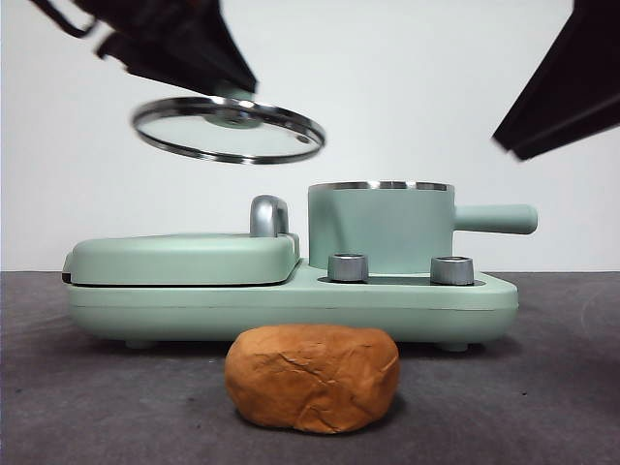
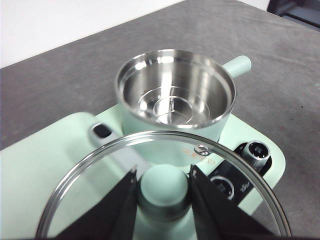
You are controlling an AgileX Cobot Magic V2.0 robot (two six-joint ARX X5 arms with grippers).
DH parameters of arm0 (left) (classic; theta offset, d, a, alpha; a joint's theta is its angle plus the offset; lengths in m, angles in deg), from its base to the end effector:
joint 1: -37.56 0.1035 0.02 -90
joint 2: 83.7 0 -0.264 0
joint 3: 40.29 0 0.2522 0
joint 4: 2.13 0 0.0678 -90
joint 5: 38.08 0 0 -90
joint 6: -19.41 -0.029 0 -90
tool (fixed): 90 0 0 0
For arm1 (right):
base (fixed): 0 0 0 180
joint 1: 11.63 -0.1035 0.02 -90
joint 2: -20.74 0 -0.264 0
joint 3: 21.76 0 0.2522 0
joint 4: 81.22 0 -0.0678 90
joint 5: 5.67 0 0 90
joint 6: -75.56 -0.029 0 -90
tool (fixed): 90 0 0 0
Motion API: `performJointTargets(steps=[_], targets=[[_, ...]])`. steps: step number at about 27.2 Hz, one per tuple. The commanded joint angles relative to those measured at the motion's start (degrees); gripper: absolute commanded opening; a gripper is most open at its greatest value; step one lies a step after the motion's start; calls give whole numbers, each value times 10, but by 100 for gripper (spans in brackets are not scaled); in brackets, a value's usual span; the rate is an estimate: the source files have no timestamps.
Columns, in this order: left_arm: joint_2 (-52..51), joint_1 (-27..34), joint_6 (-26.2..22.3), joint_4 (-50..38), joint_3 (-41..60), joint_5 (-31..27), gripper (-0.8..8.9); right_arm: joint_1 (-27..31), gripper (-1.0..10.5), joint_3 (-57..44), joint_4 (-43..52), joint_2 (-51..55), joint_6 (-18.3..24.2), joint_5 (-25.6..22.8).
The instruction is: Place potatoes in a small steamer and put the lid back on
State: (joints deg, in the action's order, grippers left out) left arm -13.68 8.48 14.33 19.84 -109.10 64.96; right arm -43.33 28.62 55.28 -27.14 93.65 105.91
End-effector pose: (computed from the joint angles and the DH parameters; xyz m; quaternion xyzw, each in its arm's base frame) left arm 0.2330 -0.1371 0.3085 0.0685 0.1831 -0.3605 0.9120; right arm 0.1360 0.0965 0.2481 -0.1621 0.2785 0.4696 0.8220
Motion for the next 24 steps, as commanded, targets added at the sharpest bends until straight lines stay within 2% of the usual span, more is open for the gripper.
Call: performJointTargets(steps=[1,7,10,16,21,24], targets=[[-35,5,13,-7,8,-2,15,-40,336,10,15,-34,11,-9],[-82,23,9,26,10,-2,15,-104,345,10,81,-113,10,-11],[-95,33,8,31,10,-2,15,-124,391,10,119,-163,8,-11],[-106,43,6,41,10,-2,15,-144,395,10,177,-257,5,-13],[-109,44,0,41,10,-2,15,-150,394,10,222,-323,1,-37],[-109,44,-1,42,10,-2,15,-150,387,10,235,-350,-18,-37]])
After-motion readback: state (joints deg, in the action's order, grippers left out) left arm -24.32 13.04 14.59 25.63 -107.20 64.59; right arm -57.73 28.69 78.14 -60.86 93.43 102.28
